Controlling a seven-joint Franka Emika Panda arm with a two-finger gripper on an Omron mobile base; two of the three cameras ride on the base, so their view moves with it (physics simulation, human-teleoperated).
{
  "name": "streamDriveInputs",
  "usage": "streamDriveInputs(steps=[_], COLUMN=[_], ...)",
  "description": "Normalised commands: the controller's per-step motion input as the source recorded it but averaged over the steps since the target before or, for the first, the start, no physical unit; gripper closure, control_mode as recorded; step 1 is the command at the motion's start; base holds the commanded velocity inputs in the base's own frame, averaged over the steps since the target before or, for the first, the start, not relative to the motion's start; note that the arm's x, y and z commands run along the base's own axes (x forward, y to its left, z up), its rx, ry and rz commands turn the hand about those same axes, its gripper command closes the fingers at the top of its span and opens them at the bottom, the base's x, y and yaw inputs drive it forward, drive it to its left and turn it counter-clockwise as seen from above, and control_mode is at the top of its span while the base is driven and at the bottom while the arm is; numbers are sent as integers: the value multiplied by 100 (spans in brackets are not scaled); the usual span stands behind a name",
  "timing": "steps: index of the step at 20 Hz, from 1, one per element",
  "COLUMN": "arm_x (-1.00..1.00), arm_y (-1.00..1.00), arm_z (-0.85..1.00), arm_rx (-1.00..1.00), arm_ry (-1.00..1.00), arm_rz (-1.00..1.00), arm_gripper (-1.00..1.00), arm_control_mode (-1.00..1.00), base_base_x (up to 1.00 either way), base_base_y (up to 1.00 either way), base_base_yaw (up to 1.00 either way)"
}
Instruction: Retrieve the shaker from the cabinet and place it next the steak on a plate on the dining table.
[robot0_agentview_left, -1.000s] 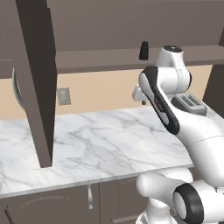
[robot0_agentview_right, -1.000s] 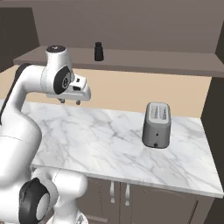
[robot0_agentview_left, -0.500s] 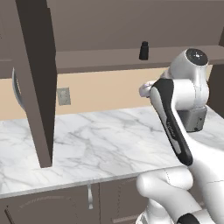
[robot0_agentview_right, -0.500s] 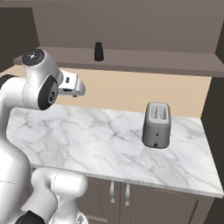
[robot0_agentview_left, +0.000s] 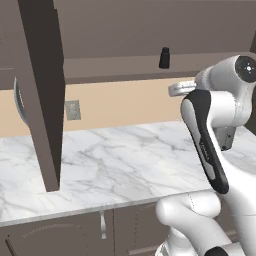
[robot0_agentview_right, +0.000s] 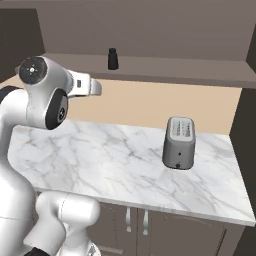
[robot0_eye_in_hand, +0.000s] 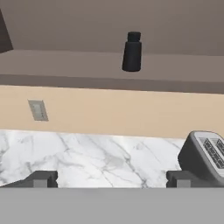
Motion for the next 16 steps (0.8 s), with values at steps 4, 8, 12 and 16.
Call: streamDriveInputs(steps=[4, 8, 12, 16], arm_x=[0, 2, 15, 27], arm_y=[-24, -15, -5, -1], arm_z=[58, 42, 31, 12], arm_rx=[0, 0, 0, 0], arm_ry=[-12, -14, -15, -6], arm_rz=[0, 0, 0, 0], arm_gripper=[-100, -100, -100, -100], arm_control_mode=[-100, -100, -100, -100], base_base_x=[0, 0, 0, 0], base_base_y=[0, 0, 0, 0], base_base_yaw=[0, 0, 0, 0])
